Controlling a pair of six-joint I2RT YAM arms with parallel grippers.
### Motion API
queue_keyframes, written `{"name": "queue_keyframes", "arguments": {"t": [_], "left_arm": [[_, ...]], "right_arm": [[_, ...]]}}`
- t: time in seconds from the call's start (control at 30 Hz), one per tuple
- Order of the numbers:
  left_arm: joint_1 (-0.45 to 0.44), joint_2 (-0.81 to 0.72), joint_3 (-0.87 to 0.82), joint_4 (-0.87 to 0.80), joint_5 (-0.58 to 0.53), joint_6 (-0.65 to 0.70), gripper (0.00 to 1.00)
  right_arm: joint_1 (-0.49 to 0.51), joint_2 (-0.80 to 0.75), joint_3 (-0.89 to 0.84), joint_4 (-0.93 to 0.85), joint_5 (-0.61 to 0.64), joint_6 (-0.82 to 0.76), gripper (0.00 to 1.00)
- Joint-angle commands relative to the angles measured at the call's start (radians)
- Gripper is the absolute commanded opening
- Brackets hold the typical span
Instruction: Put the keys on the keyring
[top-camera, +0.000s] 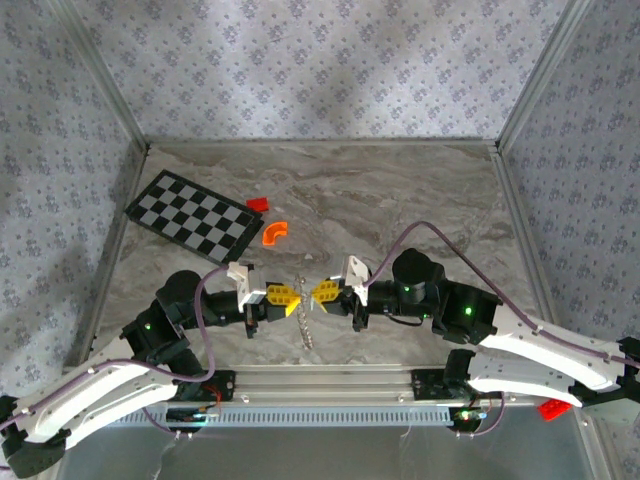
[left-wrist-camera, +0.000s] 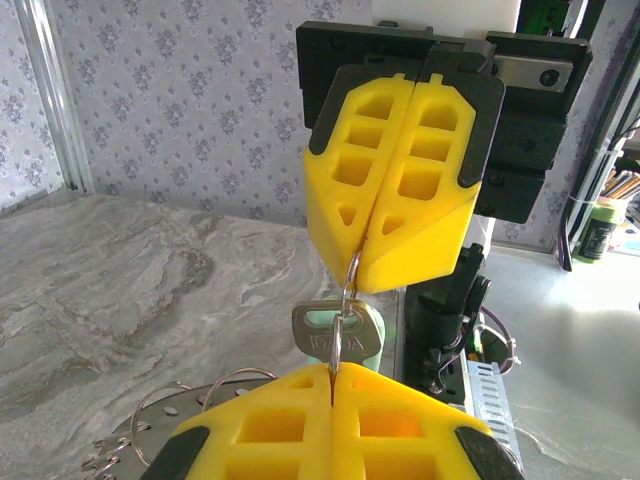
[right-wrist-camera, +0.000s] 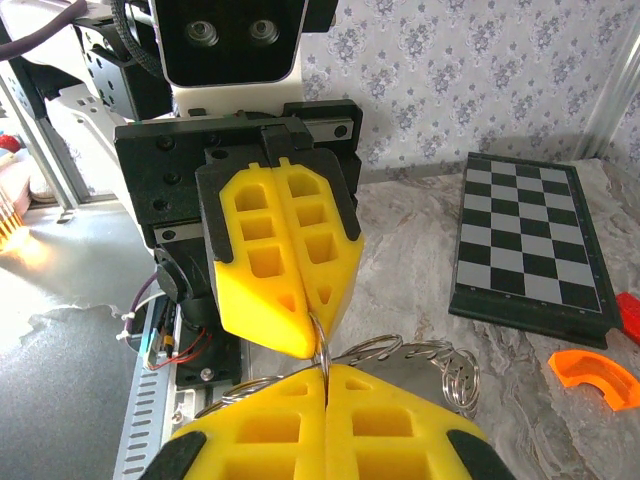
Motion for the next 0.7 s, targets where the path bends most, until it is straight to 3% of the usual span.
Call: {"name": "queue_keyframes", "arguments": {"t": [0.0, 0.67], "left_arm": [[-0.005, -0.013, 0.005, 0.060, 0.001, 0.017, 0.00], [-0.005, -0.019, 0.000, 0.058, -0.002, 0.016, 0.00]], "right_arm": [[-0.007, -0.019, 0.003, 0.008, 0.006, 0.011, 0.00], [-0.012, -0.003, -0.003, 0.018, -0.015, 0.018, 0.00]]}}
